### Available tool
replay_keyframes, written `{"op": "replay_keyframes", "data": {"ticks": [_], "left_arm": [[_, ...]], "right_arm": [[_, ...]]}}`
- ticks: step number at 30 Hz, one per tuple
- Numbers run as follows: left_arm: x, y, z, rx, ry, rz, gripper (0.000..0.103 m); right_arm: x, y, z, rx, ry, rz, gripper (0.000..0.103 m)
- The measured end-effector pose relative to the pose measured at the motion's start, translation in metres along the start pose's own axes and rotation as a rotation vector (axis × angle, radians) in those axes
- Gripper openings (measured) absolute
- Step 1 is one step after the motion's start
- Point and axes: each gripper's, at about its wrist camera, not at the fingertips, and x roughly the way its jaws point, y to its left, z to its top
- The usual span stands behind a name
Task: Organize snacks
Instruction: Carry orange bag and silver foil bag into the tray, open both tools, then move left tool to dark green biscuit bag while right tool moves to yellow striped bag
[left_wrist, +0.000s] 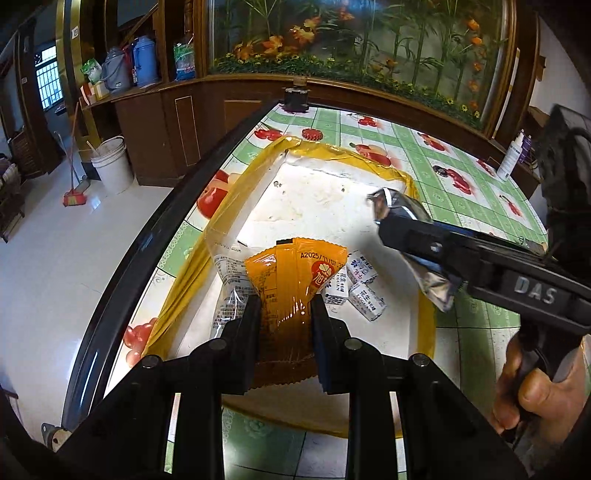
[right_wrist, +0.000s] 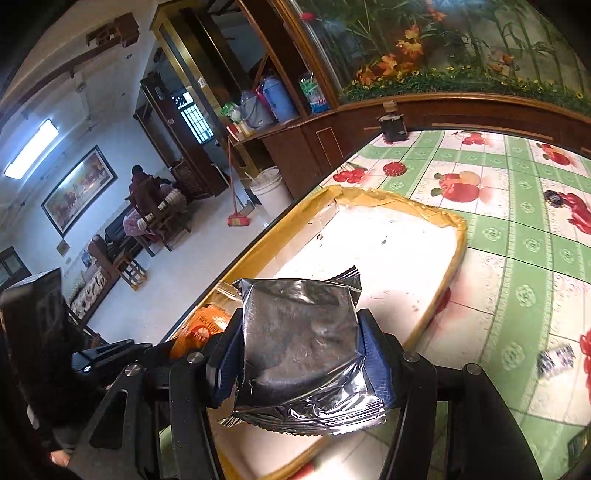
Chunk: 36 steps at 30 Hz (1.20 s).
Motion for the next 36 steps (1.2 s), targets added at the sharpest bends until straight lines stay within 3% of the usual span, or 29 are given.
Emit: {"op": "replay_keyframes", "data": {"ticks": [10, 14, 16, 24, 36], "left_arm": [[0.008, 0.004, 0.002, -0.003, -0.002, 0.052, 0.025], [0.009, 0.008, 0.003, -0.026, 0.010, 0.067, 0.045], [0.008, 0.012, 0.003, -0.044, 0.010, 0.069, 0.053], [-0.002, 0.005, 0.005, -0.050, -0.010, 0.073, 0.058], [-0.016, -0.027, 0.004, -0.015, -0.027, 0.037, 0.060]], "right_arm": [[0.050, 0.002, 0.001, -0.071, 0.097, -0.065, 0.060], [0.055, 0.004, 0.000, -0.086, 0.114, -0.107, 0.065], [0.048, 0.002, 0.000, -0.066, 0.100, -0.093, 0.067], [-0.012, -0.019, -0.004, 0.020, 0.015, -0.098, 0.070], [-0.088, -0.063, -0.046, 0.133, -0.031, -0.167, 0.071]]}}
